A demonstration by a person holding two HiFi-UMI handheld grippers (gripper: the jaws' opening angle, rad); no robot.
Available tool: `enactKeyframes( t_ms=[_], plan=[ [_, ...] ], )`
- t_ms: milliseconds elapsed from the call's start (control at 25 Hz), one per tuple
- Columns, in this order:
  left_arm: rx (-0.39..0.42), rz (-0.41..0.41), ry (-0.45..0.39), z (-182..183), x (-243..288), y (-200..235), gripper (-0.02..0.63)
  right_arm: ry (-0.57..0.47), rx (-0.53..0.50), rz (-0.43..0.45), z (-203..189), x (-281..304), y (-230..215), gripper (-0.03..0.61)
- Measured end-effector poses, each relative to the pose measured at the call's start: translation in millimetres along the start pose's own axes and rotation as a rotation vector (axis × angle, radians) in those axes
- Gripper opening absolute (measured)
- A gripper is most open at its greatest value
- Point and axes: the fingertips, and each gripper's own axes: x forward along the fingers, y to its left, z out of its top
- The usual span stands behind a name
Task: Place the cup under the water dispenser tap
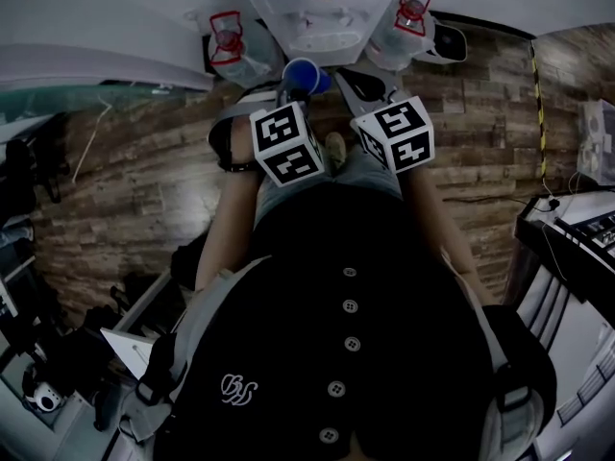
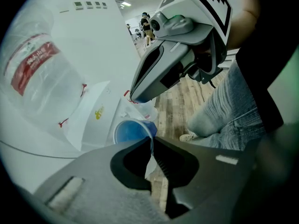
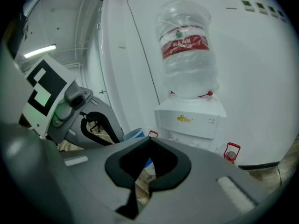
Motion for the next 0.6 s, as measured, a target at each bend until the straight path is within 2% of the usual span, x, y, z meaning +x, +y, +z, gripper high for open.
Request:
enactKeyframes(
  t_ms=[280,600],
  plan=[
    [0.055,-0.018,0.016,-16,-1,12,0.025,0.012,0.039,-0.020,5,14,8,0.000],
    [0.077,-0.055,0.022,-29,11,15,0.025,0.045,0.079,-0.048,-3,29,1,0.000]
  ],
)
